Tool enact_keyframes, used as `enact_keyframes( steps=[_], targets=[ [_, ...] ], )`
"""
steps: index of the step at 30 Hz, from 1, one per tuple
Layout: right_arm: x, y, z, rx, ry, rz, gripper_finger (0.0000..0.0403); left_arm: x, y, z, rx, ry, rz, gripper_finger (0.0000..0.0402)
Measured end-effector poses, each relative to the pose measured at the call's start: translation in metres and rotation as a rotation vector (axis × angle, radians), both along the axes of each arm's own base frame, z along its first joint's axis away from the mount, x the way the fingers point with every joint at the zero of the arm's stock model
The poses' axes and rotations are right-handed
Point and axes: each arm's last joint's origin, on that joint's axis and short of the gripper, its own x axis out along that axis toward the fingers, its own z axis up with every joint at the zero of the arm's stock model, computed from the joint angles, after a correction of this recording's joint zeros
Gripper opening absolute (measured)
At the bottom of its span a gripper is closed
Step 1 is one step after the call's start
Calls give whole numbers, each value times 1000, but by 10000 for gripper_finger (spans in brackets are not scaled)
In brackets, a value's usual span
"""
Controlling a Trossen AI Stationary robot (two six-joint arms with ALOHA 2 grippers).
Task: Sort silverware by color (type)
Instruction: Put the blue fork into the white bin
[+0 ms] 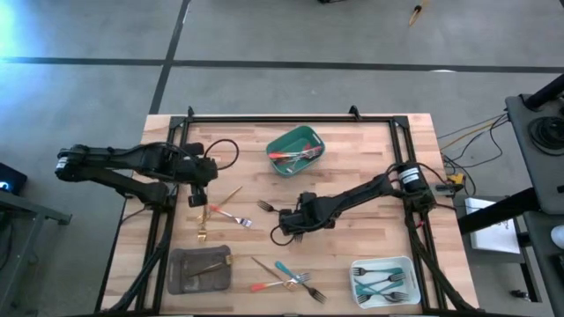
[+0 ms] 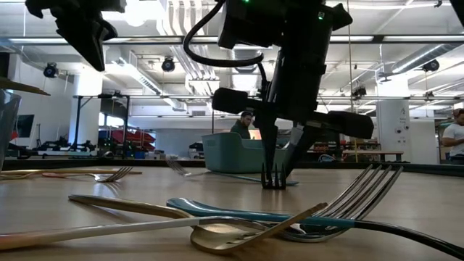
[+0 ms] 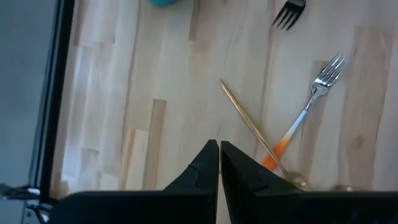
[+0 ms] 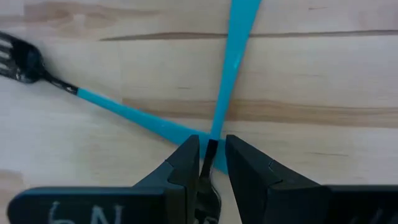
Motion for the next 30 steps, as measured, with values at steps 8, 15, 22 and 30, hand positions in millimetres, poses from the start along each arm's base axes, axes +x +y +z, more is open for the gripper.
enact_keyframes(
  steps=[8, 15, 22, 30],
  targets=[
    [2, -2, -5, -59, -3, -24, 55, -8, 1, 7, 42, -43, -37, 0],
    [2, -7, -6, -84, 2, -28, 18, -16, 2, 12, 50, -81, -32, 0],
    [2, -7, -5, -85, 4, -24, 11, -26, 3, 17, 52, -128, -28, 0],
    [8, -5, 18, -86, -47, 85, 10, -41, 4, 24, 48, -187, -22, 0]
  ],
)
